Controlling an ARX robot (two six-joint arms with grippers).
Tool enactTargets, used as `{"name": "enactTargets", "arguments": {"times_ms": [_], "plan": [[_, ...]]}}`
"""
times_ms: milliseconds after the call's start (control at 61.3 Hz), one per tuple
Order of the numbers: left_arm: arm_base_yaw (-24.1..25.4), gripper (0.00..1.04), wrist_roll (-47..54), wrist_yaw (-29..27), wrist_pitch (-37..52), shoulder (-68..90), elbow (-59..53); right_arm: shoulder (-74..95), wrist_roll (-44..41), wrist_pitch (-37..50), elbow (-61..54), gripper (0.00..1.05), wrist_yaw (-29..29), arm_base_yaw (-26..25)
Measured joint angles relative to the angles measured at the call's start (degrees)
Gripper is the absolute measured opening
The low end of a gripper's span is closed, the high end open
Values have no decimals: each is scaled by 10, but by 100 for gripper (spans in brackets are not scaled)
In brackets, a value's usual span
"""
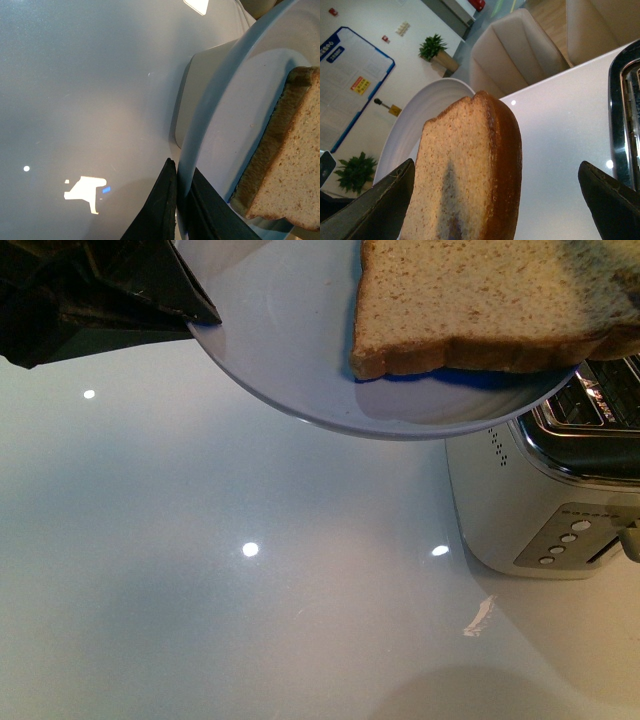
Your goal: Left arm holds plate, right arm toasts bread
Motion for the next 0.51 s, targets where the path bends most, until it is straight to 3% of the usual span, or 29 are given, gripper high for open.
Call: {"name": "enactTargets", "arguments": {"times_ms": [294,506], "plan": [[0,3,0,1,0,0,0,0,0,0,-2,95,-7,16],[0,3,0,0,0,0,0,0,0,0,-7,61,-7,17]]}}
